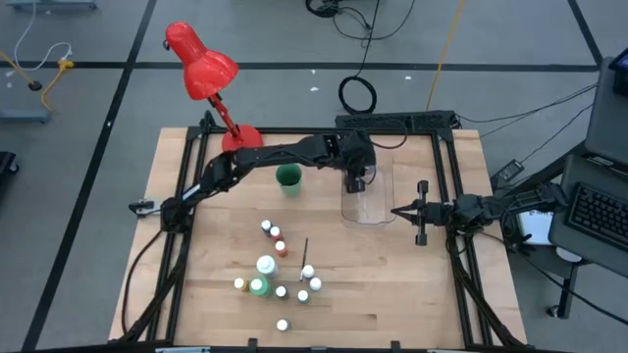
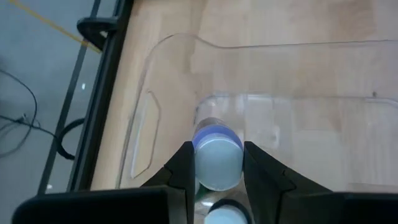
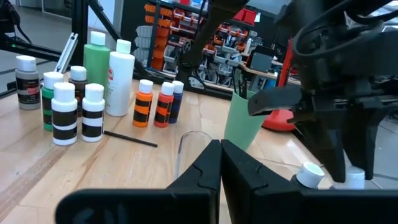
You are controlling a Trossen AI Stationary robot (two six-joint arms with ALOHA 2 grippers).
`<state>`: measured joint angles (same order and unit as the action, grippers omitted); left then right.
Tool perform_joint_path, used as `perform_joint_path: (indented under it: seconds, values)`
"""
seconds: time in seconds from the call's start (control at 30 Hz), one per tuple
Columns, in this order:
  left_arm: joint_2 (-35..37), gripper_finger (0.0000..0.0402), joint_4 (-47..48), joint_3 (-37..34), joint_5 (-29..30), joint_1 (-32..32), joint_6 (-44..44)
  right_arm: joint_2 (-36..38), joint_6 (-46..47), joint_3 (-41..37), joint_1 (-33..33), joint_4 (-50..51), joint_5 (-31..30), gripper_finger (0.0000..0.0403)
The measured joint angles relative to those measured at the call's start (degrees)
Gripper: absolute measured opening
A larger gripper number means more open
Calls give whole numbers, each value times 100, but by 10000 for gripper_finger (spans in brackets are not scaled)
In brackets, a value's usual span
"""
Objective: Pick & Place Paint Supplies
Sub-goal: Put the blue paint bottle into the transparent bin
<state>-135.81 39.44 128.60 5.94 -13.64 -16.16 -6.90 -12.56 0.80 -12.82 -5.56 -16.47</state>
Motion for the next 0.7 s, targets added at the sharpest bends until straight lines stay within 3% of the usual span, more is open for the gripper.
perform_joint_path:
  seconds: [0.7]
  values:
    - [7,89,362,-284,-575,-60,10,0,-9,-2,2,22,2,4]
